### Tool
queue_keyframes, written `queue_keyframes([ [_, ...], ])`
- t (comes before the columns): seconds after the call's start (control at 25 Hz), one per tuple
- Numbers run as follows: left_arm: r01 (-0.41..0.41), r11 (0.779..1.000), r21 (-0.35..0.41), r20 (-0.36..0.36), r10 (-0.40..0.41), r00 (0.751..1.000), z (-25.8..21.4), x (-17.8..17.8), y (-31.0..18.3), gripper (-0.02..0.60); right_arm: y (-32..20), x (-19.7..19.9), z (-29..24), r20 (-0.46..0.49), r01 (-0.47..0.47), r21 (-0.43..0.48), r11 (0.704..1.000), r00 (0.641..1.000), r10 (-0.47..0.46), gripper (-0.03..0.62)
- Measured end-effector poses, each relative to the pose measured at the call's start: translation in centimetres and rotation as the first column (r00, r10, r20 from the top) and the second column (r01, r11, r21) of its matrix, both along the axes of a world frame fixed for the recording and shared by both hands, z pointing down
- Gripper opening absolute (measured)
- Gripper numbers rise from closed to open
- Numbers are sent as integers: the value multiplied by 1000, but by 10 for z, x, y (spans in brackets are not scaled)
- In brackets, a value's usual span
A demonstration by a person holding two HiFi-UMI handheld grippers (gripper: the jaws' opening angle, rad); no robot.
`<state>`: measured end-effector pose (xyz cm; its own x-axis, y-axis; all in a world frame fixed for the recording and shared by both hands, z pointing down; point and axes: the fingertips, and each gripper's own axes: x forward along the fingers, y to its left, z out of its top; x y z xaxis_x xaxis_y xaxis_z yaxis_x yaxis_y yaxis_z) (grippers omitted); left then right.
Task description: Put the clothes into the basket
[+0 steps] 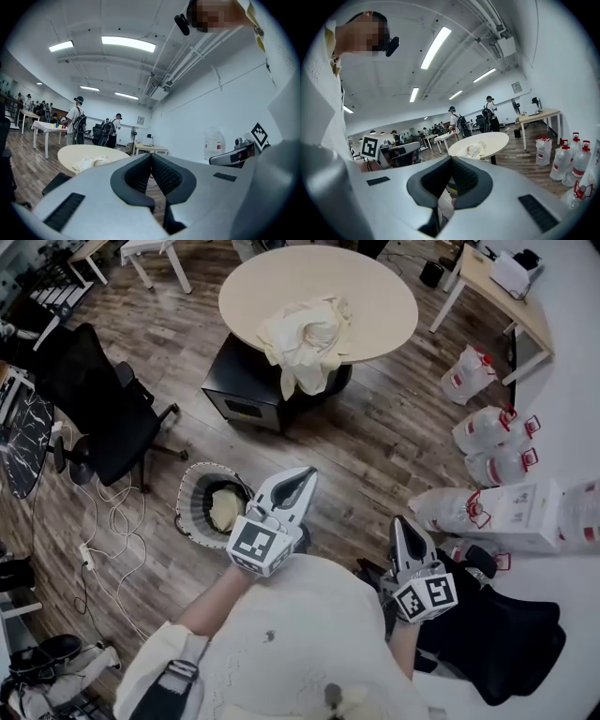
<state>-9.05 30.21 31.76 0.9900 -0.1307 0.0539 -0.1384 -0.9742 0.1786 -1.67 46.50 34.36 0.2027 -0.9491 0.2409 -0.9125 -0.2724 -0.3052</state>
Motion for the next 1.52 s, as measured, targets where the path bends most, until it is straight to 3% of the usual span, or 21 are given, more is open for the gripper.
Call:
queue_keyframes([
  [0.24, -6, 1000, -25, 10, 6, 1000, 1, 36, -54, 20, -57, 39, -5, 1, 6, -12, 1000, 1000, -6, 9],
  [0.6, -78, 996, -40, -29, 77, 997, 1, 103, -124, 20, -134, 99, -1, -6, -32, -33, 999, 999, 32, 9],
  [0.8, -77, 996, -33, -38, 76, 996, 1, 114, -154, 20, -170, 116, 4, -12, -8, -42, 999, 1000, 8, 9],
  [1.0, -33, 999, -31, -5, 33, 999, 12, 105, -186, 20, -197, 128, 8, -12, 11, -51, 999, 1000, -12, 9],
  [1.2, 54, 998, -36, -16, -55, 998, 12, 92, -217, 20, -224, 142, 10, -21, 49, -63, 997, 999, -50, 9],
  [1.52, 181, 983, -31, -10, -181, 983, 11, 82, -260, 20, -287, 155, 14, -22, 166, -61, 984, 986, -168, 9],
])
